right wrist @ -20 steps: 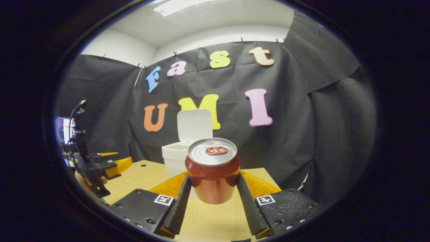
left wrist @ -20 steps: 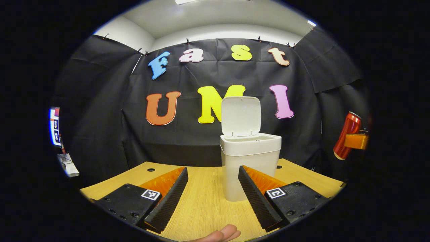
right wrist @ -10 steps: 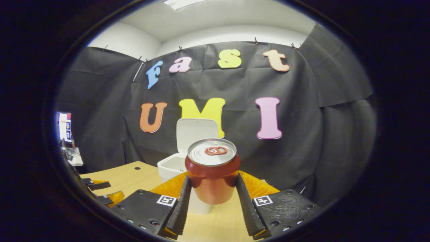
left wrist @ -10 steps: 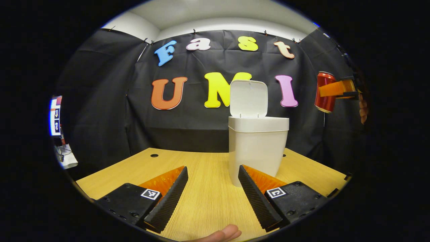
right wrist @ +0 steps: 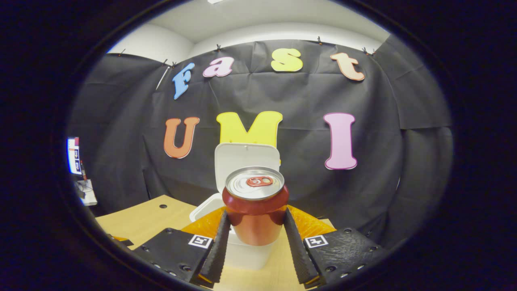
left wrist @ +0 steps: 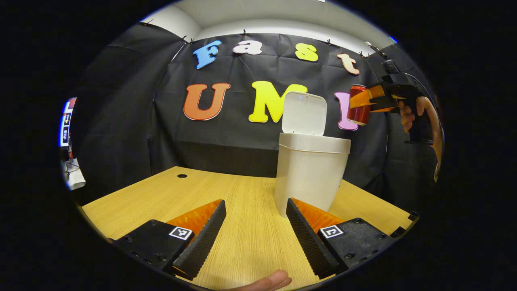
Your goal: Press the lid of the desktop garbage bin to open it, pick up the crumpled paper on the desktop and throw it into the bin, then pick up the pop can on the desktop and drop it into the bin, and finally close the garbage bin lid.
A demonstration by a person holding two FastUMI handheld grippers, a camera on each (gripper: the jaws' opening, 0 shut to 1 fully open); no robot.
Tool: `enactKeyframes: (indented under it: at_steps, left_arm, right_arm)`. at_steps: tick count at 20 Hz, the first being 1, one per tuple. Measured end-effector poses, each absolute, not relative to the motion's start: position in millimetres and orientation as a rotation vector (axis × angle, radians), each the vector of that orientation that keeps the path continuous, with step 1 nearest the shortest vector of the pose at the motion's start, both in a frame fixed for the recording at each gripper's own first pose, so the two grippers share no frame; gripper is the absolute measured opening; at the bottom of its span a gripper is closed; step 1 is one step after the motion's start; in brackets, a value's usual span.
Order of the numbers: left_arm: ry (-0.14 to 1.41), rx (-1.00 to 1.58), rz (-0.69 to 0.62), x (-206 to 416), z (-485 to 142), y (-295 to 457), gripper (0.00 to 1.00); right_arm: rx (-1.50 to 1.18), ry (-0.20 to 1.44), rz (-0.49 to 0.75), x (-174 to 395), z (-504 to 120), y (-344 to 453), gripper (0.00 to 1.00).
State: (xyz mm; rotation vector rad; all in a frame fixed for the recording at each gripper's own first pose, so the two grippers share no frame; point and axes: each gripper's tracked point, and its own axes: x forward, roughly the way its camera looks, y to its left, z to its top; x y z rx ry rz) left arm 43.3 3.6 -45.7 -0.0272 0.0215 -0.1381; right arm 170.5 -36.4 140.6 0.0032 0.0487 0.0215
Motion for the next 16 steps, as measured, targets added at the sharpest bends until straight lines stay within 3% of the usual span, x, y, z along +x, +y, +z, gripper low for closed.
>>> enactKeyframes:
  at_steps: [8,16]
  left_arm:
    - [0.044,-0.016,-0.104,46.3,-56.7,20.1,0.99]
    - [0.023,-0.032,-0.012,47.7,-50.2,50.7,0.99]
  right_arm:
    - [-0.077,0.044,-0.014,213.1,139.4,-4.5,0.68]
    - [0.013,0.057,-0.027,257.0,132.8,4.3,0.68]
